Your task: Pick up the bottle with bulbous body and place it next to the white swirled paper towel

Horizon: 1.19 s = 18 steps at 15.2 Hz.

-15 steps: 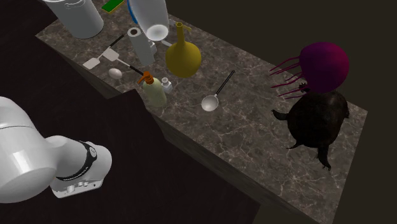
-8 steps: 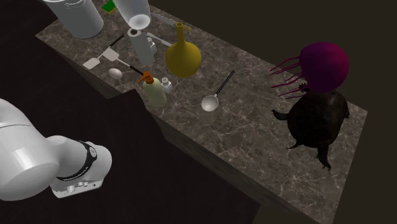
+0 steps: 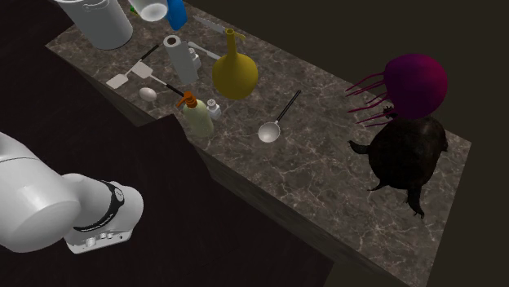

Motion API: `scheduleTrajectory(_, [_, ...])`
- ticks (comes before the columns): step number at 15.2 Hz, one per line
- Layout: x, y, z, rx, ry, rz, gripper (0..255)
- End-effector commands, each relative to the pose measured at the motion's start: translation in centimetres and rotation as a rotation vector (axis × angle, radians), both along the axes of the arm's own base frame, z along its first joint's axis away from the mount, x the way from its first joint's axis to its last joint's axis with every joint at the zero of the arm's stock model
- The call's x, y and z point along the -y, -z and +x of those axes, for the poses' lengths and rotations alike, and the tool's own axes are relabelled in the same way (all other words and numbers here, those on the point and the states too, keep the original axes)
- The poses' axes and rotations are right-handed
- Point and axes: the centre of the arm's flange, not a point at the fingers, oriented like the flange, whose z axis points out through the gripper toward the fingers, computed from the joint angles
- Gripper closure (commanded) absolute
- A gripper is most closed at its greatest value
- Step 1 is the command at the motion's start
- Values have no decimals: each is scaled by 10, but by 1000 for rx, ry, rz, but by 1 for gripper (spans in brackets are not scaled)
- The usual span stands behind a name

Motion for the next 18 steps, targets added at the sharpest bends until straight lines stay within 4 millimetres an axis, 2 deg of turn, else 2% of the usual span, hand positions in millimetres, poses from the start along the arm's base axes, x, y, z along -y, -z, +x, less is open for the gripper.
scheduleTrajectory(1, [-25,-1,-10,0,2,1,255])
scheduleTrajectory(7, [-94,-1,-42,0,2,1,255])
scheduleTrajectory(18, [-94,57,-42,0,2,1,255])
